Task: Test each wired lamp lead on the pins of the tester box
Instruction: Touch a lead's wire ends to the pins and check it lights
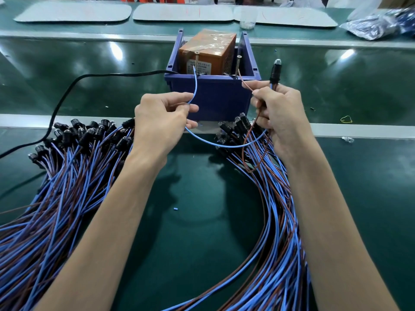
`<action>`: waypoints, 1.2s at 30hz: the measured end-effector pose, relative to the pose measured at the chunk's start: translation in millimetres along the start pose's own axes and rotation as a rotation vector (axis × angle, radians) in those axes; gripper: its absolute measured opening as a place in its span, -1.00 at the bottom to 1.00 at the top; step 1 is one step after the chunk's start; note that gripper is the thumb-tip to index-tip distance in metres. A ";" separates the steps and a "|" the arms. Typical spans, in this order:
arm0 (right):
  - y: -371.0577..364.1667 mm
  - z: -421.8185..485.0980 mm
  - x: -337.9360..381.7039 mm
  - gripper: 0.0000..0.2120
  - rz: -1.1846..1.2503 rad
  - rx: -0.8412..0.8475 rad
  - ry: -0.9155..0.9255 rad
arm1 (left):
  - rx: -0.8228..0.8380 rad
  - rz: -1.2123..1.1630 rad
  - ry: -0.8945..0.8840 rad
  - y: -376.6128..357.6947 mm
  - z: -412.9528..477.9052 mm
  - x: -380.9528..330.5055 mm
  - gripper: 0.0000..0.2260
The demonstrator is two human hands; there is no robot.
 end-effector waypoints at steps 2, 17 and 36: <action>-0.5 -0.3 -0.2 -0.73 -0.004 0.001 0.000 | 0.005 -0.001 0.001 0.1 -0.3 -0.3 -0.78; -0.1 -2.5 1.9 -0.73 -0.016 0.009 0.011 | 0.017 0.008 -0.007 -1.8 -3.1 -0.3 -0.78; -1.5 -2.3 3.4 -0.73 -0.010 -0.017 0.002 | 0.036 0.003 -0.021 -2.6 -3.8 -0.4 -0.80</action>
Point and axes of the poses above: each hand's wrist, its own z-axis towards the middle knuckle, its own y-axis out of the back of the hand, x = y × z, the point moved 1 cm from there along z, towards the middle knuckle, and after that the axes turned 13 degrees about -x, right-handed, at the moved point
